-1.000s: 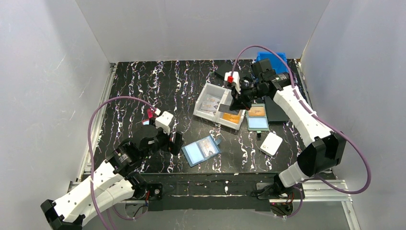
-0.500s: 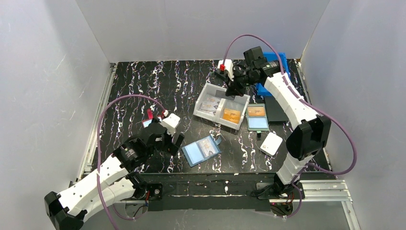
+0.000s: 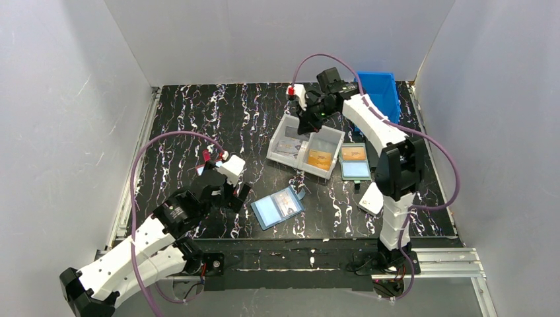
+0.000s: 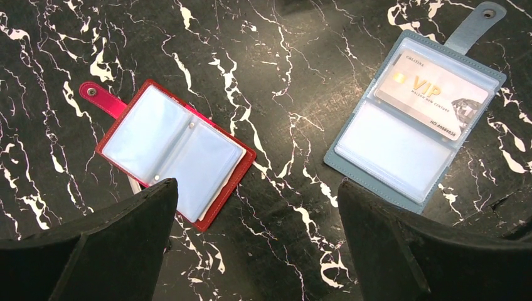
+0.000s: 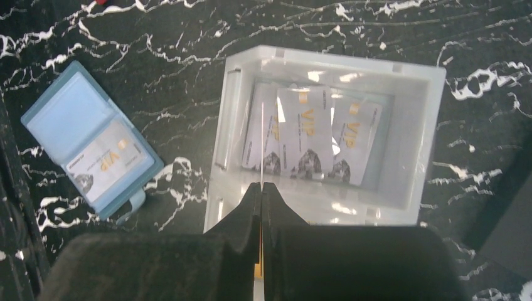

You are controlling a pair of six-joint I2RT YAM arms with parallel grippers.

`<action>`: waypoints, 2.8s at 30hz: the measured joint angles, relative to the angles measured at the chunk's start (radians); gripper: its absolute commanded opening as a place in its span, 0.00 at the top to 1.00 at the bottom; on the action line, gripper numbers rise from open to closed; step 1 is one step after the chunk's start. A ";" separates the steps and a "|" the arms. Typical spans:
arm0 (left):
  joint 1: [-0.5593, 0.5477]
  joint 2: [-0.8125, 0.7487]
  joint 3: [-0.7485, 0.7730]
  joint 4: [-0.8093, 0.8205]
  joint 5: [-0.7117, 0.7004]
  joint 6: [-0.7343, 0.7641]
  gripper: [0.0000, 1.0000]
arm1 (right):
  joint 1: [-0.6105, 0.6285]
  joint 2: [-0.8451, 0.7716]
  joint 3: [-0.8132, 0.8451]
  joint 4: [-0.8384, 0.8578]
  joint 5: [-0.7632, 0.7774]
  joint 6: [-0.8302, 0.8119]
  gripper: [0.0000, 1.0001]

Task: Take the credit cards out of the card holder
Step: Place the credit card in the storage box.

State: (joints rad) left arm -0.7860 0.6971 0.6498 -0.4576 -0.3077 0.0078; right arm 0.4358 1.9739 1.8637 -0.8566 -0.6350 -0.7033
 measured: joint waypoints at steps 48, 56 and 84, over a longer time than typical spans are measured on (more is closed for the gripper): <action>0.052 0.023 0.000 0.002 0.045 0.008 0.01 | 0.127 0.213 -0.014 0.170 0.360 0.295 0.51; 0.057 -0.175 -0.064 0.107 0.236 -0.444 0.01 | 0.091 -0.547 -0.558 0.315 0.110 0.246 0.26; -0.109 0.259 -0.274 0.529 0.333 -1.147 0.46 | 0.116 -0.682 -1.223 0.916 -0.115 0.824 0.68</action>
State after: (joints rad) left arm -0.8951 0.9558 0.3756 0.0715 0.0257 -1.1389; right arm 0.5518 1.2915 0.6411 0.0589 -0.7502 0.1204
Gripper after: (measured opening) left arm 0.543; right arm 0.304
